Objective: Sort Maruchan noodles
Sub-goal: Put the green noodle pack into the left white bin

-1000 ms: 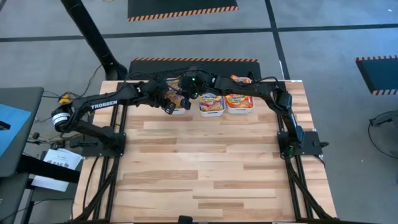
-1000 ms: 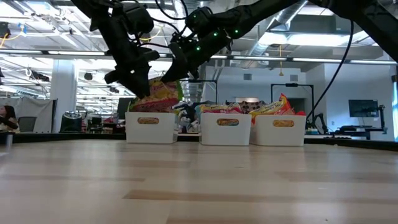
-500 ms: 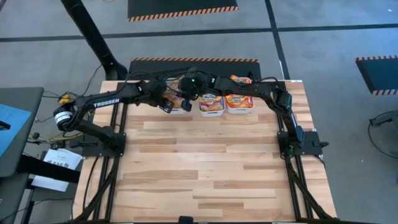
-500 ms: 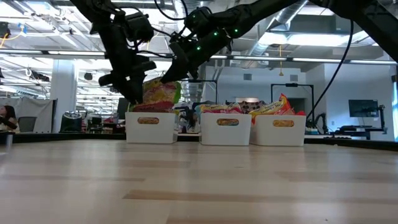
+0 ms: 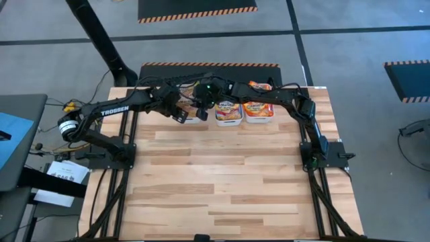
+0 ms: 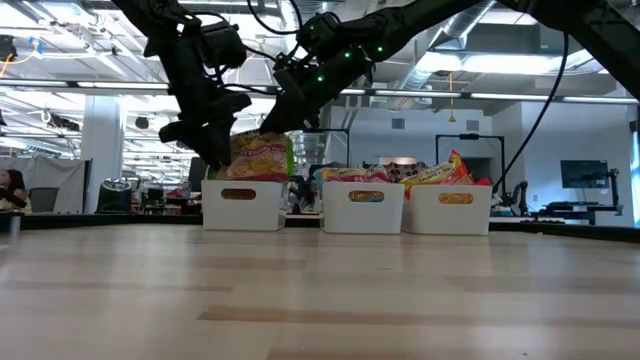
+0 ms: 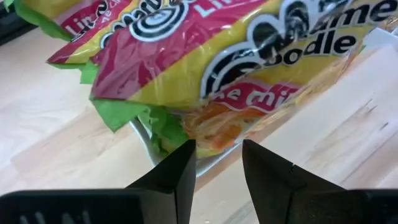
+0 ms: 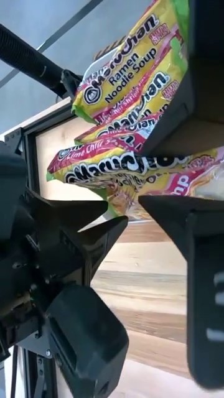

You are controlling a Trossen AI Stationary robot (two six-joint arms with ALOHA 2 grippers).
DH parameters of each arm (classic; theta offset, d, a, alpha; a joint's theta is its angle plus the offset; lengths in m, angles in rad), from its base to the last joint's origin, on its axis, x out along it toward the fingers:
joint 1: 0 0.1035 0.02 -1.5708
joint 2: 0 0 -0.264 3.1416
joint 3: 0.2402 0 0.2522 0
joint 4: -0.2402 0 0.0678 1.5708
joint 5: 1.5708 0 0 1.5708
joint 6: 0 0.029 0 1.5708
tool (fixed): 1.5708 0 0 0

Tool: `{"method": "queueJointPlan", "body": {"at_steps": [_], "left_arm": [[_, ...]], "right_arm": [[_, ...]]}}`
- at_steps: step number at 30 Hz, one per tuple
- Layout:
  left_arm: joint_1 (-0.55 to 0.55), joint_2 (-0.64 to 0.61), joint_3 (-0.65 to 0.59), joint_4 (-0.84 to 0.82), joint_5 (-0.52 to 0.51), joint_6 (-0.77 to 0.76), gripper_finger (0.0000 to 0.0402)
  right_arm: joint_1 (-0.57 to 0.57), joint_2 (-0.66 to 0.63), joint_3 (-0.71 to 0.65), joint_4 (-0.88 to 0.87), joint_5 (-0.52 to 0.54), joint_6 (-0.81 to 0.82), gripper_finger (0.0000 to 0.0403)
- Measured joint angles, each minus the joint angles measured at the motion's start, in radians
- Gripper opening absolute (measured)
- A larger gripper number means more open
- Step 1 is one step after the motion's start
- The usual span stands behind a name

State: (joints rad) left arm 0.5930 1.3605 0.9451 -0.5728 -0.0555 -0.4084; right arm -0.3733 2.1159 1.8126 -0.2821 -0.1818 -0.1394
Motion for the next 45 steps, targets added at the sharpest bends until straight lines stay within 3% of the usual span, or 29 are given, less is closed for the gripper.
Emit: {"method": "queueJointPlan", "body": {"at_steps": [5, 11, 20, 25, 34, 45], "left_arm": [[0.000, 0.000, 0.000, -0.017, -0.006, 0.000, 0.0117], [0.000, 0.000, 0.000, -0.042, -0.008, 0.007, 0.0117], [0.000, -0.078, -0.001, -0.051, 0.000, 0.035, 0.0117], [-0.011, -0.165, -0.001, -0.043, 0.007, 0.022, 0.0117], [-0.065, -0.341, -0.001, 0.019, 0.120, 0.043, 0.0117], [-0.110, -0.505, -0.001, 0.039, 0.122, -0.018, 0.0117]], "right_arm": [[0.000, -0.007, 0.000, 0.002, 0.023, 0.029, 0.0157], [-0.010, -0.020, 0.002, -0.026, 0.029, 0.069, 0.0173], [0.001, -0.039, 0.167, -0.417, 0.027, 0.091, 0.0172], [0.021, -0.034, 0.172, -0.543, 0.026, 0.113, 0.0172], [0.050, 0.035, 0.160, -0.450, 0.029, 0.113, 0.0172], [0.033, 0.089, 0.160, -0.355, 0.061, 0.140, 0.0171]]}}
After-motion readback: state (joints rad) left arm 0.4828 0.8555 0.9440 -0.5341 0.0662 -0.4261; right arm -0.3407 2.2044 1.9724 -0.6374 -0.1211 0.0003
